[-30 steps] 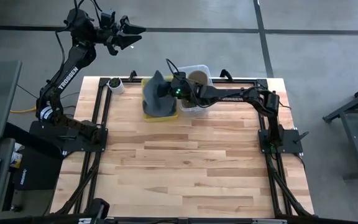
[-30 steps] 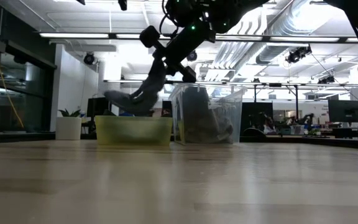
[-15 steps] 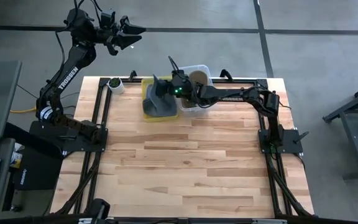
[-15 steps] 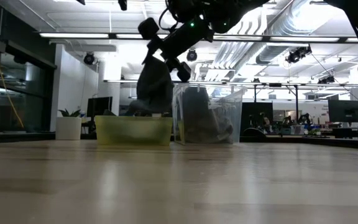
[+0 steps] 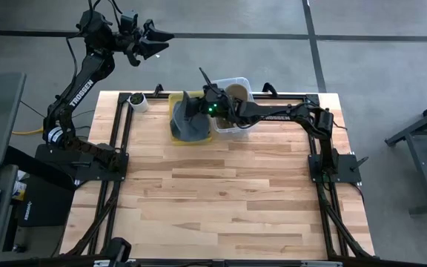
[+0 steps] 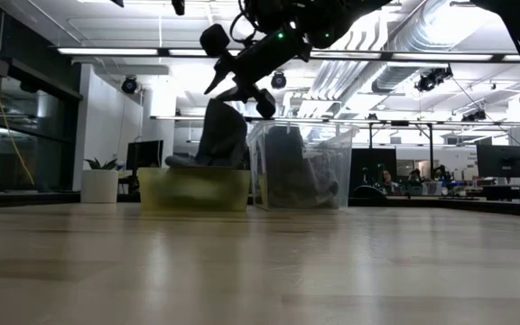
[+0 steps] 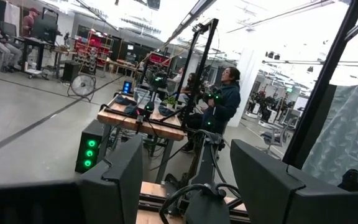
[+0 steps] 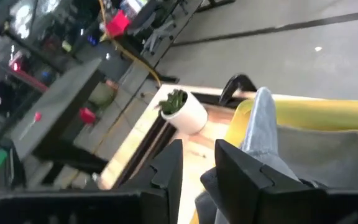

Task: Pick & Place hat
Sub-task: Put the blue cap into the yellow bin

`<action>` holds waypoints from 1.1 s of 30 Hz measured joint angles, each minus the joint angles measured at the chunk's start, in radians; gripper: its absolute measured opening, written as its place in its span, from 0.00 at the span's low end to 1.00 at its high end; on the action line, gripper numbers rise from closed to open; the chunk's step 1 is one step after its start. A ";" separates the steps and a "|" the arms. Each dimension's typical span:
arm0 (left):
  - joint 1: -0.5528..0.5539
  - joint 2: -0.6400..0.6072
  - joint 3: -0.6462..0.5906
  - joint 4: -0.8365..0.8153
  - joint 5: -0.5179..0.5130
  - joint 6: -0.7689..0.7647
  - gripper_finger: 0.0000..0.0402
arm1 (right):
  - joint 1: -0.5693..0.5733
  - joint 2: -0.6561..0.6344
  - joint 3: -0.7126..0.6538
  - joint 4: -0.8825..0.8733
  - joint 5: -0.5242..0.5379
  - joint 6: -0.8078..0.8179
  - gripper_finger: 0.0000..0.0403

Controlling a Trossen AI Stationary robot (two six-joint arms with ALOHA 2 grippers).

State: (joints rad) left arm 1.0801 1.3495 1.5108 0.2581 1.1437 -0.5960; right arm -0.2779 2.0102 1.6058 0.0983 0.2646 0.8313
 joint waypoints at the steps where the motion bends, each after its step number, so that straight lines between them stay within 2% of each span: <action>1: 0.000 0.000 0.000 0.000 0.003 -0.003 0.50 | -0.002 0.000 0.000 -0.008 -0.013 -0.012 0.22; 8: 0.000 0.000 0.000 0.000 0.022 -0.011 0.50 | -0.055 -0.001 0.030 -0.114 -0.165 -0.158 0.21; 19: 0.000 0.000 0.000 0.000 0.027 -0.013 0.50 | -0.103 -0.002 0.205 -0.464 -0.186 -0.545 0.21; 24: 0.000 0.000 0.000 0.000 0.040 -0.015 0.50 | -0.110 -0.002 0.296 -0.654 -0.169 -0.657 0.21; 27: 0.000 0.000 0.000 0.000 0.063 -0.015 0.50 | -0.115 -0.002 0.331 -0.720 -0.225 -0.717 0.21; 33: 0.000 0.000 0.000 -0.029 0.156 0.010 0.50 | -0.088 -0.002 0.330 -0.778 -0.415 -0.879 0.21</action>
State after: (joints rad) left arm 1.0805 1.3499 1.5108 0.2291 1.2996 -0.5862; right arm -0.3657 2.0087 1.9355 -0.6796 -0.1502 -0.0472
